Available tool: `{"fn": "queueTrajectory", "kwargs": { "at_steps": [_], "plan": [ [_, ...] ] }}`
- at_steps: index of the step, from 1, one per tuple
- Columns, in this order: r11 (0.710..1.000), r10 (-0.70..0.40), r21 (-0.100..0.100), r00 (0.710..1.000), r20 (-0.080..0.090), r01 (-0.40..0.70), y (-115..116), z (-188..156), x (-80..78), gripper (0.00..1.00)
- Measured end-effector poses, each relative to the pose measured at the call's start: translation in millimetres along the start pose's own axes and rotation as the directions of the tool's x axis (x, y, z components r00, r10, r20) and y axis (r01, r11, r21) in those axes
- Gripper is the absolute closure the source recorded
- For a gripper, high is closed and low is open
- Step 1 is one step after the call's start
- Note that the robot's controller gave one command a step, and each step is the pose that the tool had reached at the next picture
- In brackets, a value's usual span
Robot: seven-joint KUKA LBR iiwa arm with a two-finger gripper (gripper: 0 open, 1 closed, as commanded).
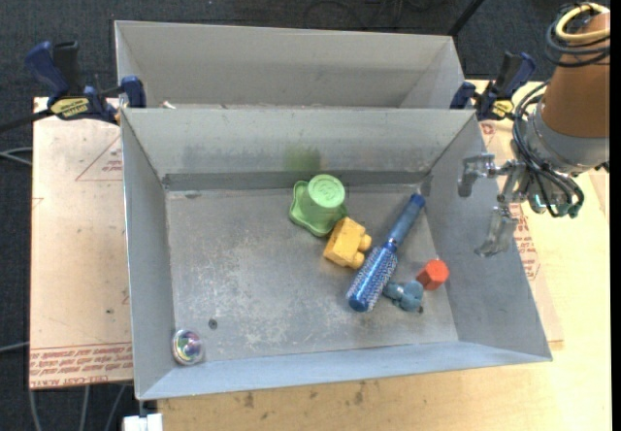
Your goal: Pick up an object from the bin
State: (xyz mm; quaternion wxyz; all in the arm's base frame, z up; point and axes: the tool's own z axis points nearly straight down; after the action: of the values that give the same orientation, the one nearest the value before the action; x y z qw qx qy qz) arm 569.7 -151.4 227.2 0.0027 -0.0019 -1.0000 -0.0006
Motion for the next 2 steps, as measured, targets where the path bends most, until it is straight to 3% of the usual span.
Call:
{"fn": "queueTrajectory", "kwargs": {
  "at_steps": [1,2],
  "plan": [
    [0.933,-0.360,-0.001,0.933,0.003,0.360,53.3,130.7,1.2,0.00],
    [0.846,-0.534,0.004,0.846,0.006,0.534,121.8,156.8,5.2,0.00]
  ]
}}
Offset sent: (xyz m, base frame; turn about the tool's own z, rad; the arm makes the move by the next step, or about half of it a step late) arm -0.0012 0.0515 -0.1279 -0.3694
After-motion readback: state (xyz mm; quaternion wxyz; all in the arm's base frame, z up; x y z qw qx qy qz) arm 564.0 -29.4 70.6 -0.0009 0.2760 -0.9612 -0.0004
